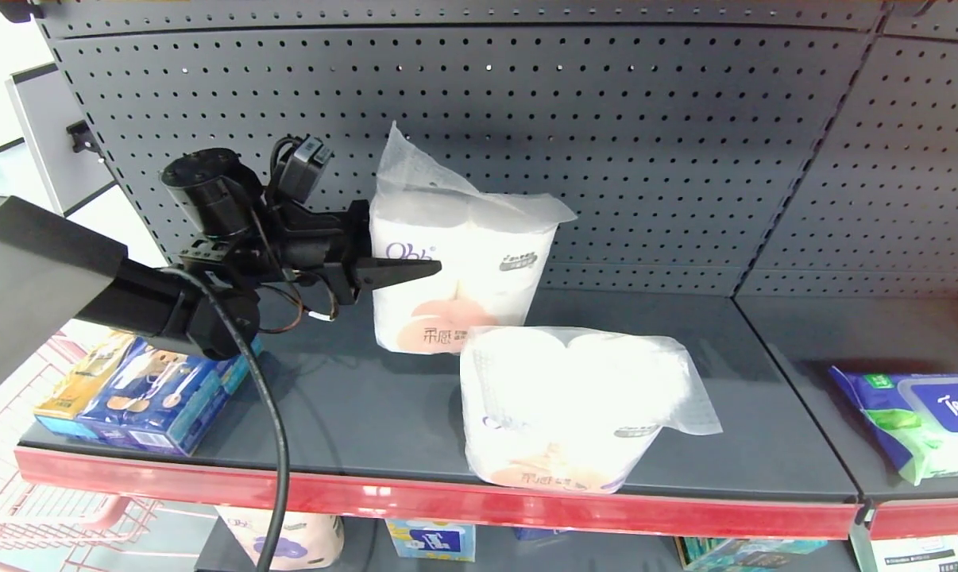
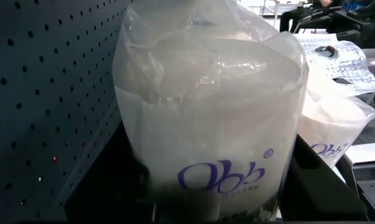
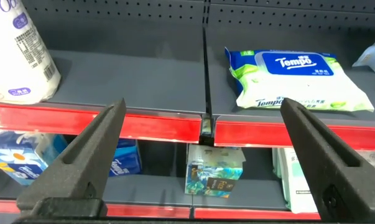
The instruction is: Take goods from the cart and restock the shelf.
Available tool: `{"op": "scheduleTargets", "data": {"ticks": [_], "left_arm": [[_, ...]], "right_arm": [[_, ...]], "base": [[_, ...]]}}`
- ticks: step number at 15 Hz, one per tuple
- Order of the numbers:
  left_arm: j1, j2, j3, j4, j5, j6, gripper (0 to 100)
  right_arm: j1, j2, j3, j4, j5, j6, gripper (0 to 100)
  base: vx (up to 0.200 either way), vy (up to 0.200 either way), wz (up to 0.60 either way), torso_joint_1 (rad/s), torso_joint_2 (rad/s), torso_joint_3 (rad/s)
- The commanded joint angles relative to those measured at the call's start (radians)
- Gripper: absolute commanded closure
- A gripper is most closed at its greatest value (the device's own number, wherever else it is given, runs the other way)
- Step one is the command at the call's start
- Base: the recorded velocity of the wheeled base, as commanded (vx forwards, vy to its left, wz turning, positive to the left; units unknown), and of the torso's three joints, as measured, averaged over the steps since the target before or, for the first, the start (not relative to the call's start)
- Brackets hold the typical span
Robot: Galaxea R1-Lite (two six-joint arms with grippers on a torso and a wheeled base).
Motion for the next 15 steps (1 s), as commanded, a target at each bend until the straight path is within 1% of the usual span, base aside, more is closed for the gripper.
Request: {"op": "scheduleTargets", "data": {"ticks": [1,4,5,8,9,11,13,15], "left_arm": [[-0.004,0.003,-0.001,-0.001,0.000,0.000,100],[-0.010,0.014,-0.001,-0.006,-0.005,0.000,100],[-0.010,0.023,-0.001,-0.024,-0.017,-0.001,100],[-0.010,0.052,0.001,-0.069,-0.026,-0.003,100],[-0.010,0.053,0.004,-0.075,-0.029,-0.012,100],[-0.010,0.060,-0.004,-0.095,-0.031,-0.041,100],[-0.015,0.086,-0.018,-0.150,-0.032,-0.090,100],[-0.018,0.112,-0.022,-0.230,-0.039,-0.150,100]], "right_arm": [[0.000,0.001,-0.002,0.000,0.001,-0.001,0],[0.000,0.001,-0.002,0.000,0.001,-0.011,0],[0.000,0.001,0.000,0.000,0.002,-0.013,0],[0.000,0.001,0.003,0.000,0.008,-0.027,0],[0.000,0.001,0.004,0.000,0.010,-0.030,0],[0.000,0.001,0.007,0.000,0.010,-0.033,0],[0.000,0.001,0.007,0.000,0.013,-0.036,0],[0.000,0.001,0.007,0.000,0.013,-0.036,0]], "base": [[0.000,0.000,0.00,0.000,0.00,0.000],[0.000,0.000,0.00,0.000,0.00,0.000],[0.000,0.000,0.00,0.000,0.00,0.000],[0.000,0.000,0.00,0.000,0.00,0.000],[0.000,0.000,0.00,0.000,0.00,0.000],[0.000,0.000,0.00,0.000,0.00,0.000],[0.000,0.000,0.00,0.000,0.00,0.000],[0.000,0.000,0.00,0.000,0.00,0.000]]}}
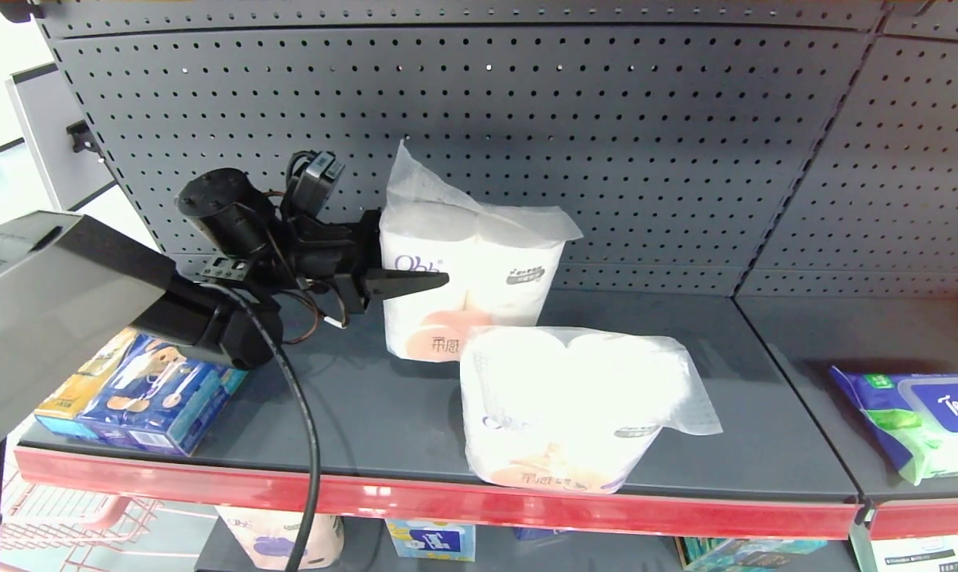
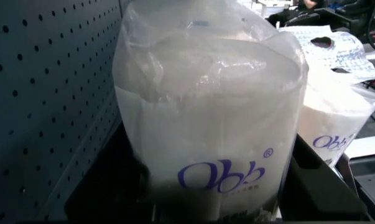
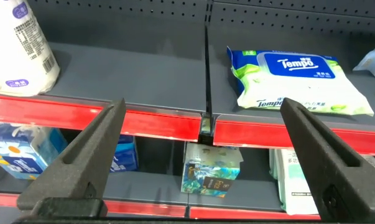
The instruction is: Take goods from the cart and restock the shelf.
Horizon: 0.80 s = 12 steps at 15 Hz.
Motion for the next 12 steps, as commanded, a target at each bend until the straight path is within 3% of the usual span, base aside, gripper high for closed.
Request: {"op": "scheduleTargets", "data": {"ticks": [1,4,7,12], "left_arm": [[-0.014,0.038,-0.010,-0.047,-0.002,-0.045,100],[-0.027,0.098,-0.056,-0.125,0.004,-0.120,100],[-0.029,0.121,-0.067,-0.125,0.007,-0.123,100],[-0.041,0.242,-0.223,-0.125,0.040,-0.123,100]], "right_arm": [[0.000,0.001,0.001,0.000,0.001,0.000,0],[0.000,0.001,0.006,-0.001,0.002,0.000,0],[0.000,0.001,0.007,-0.001,0.001,0.000,0],[0.000,0.001,0.012,-0.001,0.002,-0.011,0]], "base": [[0.000,0.000,0.00,0.000,0.00,0.000],[0.000,0.000,0.00,0.000,0.00,0.000],[0.000,0.000,0.00,0.000,0.00,0.000],[0.000,0.000,0.00,0.000,0.00,0.000]]}}
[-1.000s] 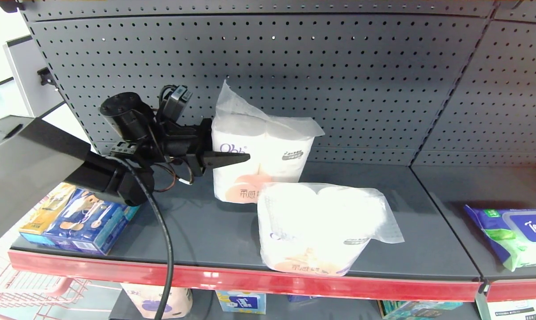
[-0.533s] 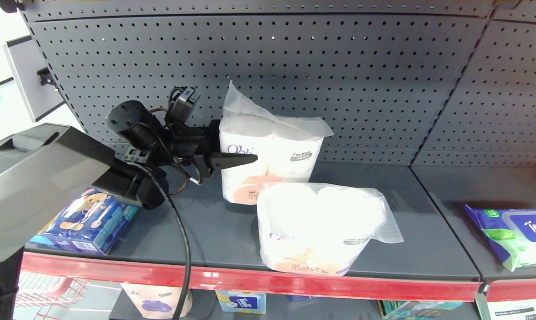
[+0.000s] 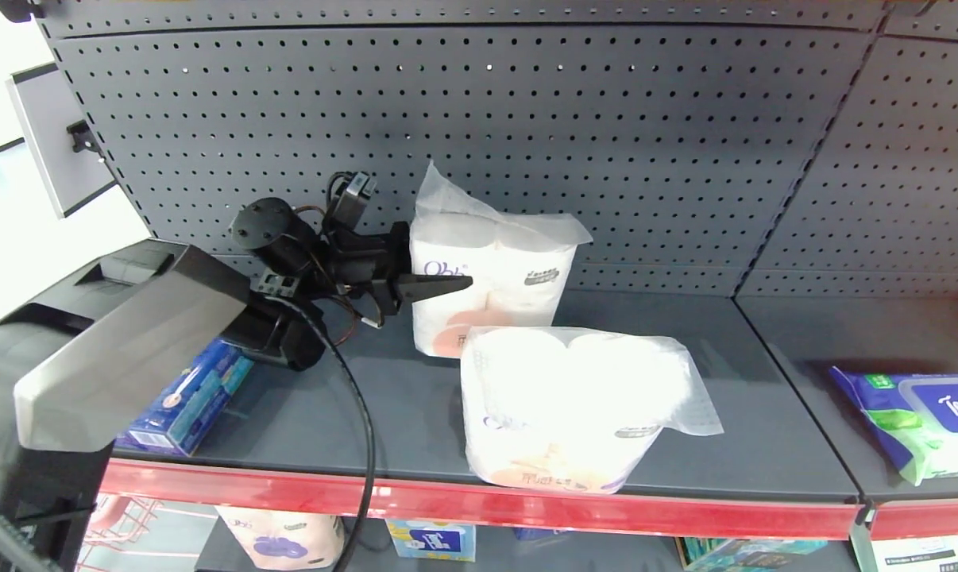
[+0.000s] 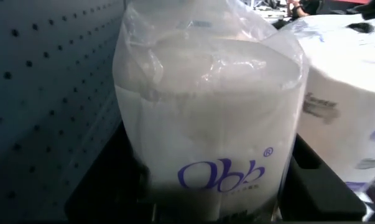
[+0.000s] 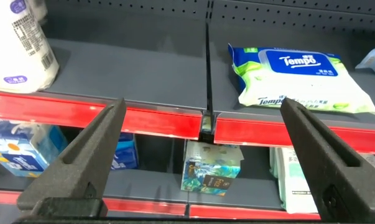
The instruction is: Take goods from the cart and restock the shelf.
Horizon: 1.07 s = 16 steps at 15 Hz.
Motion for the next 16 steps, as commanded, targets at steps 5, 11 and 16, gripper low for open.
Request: {"op": "scheduleTargets", "data": {"ticks": [5,11,16], "left_arm": [[-0.017,0.094,-0.089,-0.001,0.011,-0.002,100],[-0.031,0.182,-0.209,-0.001,0.064,-0.042,100],[-0.044,0.215,-0.217,-0.001,0.055,-0.045,100]], "right_arm": [[0.000,0.001,0.012,0.000,0.002,-0.012,0],[0.000,0.001,0.030,0.000,0.002,-0.016,0],[0.000,0.001,0.041,0.000,0.002,-0.018,0]], "base": [[0.000,0.000,0.00,0.000,0.00,0.000],[0.000,0.000,0.00,0.000,0.00,0.000],[0.000,0.000,0.00,0.000,0.00,0.000]]}}
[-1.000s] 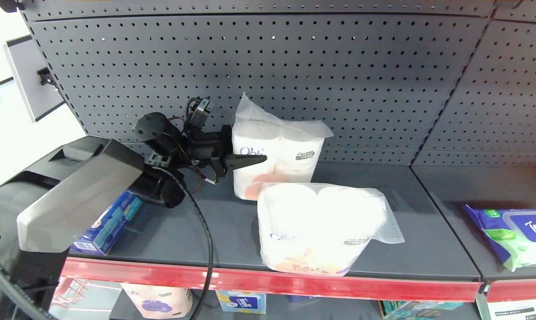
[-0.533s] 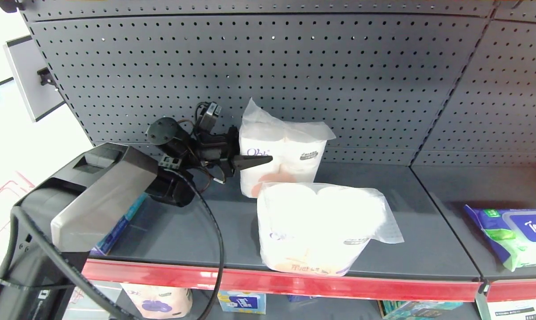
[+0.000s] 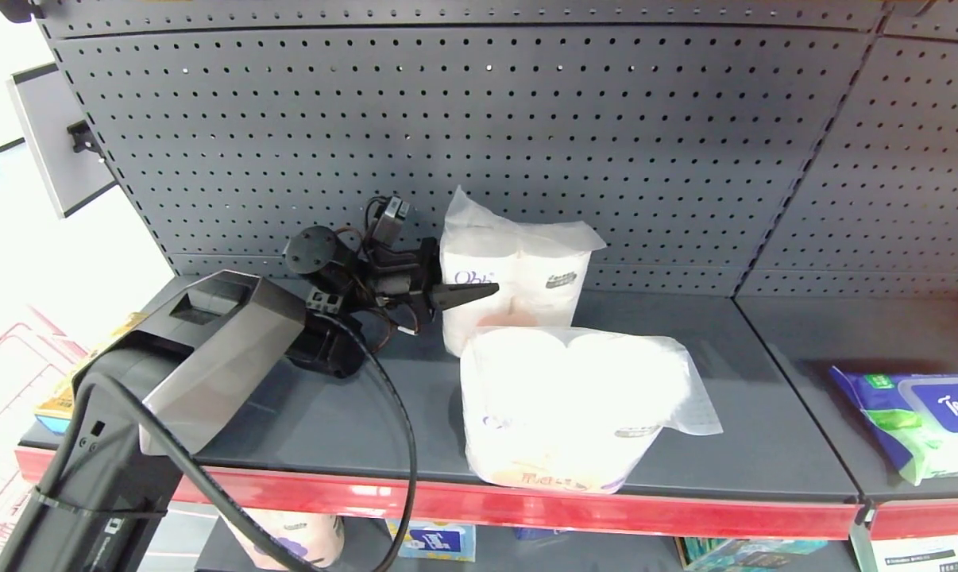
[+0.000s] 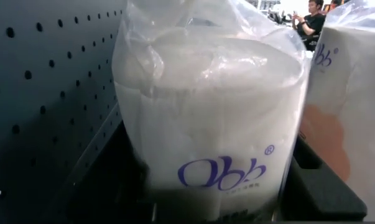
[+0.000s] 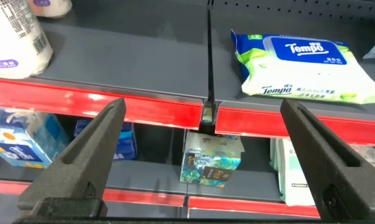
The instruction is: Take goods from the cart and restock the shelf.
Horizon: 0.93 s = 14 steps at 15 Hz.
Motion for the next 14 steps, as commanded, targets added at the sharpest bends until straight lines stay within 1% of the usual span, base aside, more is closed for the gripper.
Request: {"op": "scheduleTargets", "data": {"ticks": [1,3,6,8,11,14], "left_arm": [[-0.004,0.022,-0.002,0.004,-0.008,0.000,100],[-0.009,0.023,-0.002,0.004,-0.028,0.000,100],[-0.009,0.023,-0.003,0.004,-0.041,0.000,100],[-0.009,0.023,-0.017,0.004,-0.044,-0.013,100],[-0.016,0.023,-0.023,0.004,-0.044,-0.020,100],[-0.032,0.023,-0.048,0.004,-0.043,-0.043,100]], "right_arm": [[0.000,0.001,0.005,0.000,0.001,0.000,0],[0.000,0.001,0.007,0.000,0.001,0.000,0],[0.000,0.001,0.008,0.000,0.001,0.000,0],[0.000,0.001,0.008,0.000,0.001,0.000,0],[0.000,0.001,0.008,0.000,0.001,-0.006,0],[0.000,0.001,0.008,0.000,0.002,-0.014,0]], "base": [[0.000,0.000,0.00,0.000,0.00,0.000],[0.000,0.000,0.00,0.000,0.00,0.000],[0.000,0.000,0.00,0.000,0.00,0.000],[0.000,0.000,0.00,0.000,0.00,0.000],[0.000,0.000,0.00,0.000,0.00,0.000],[0.000,0.000,0.00,0.000,0.00,0.000]]}}
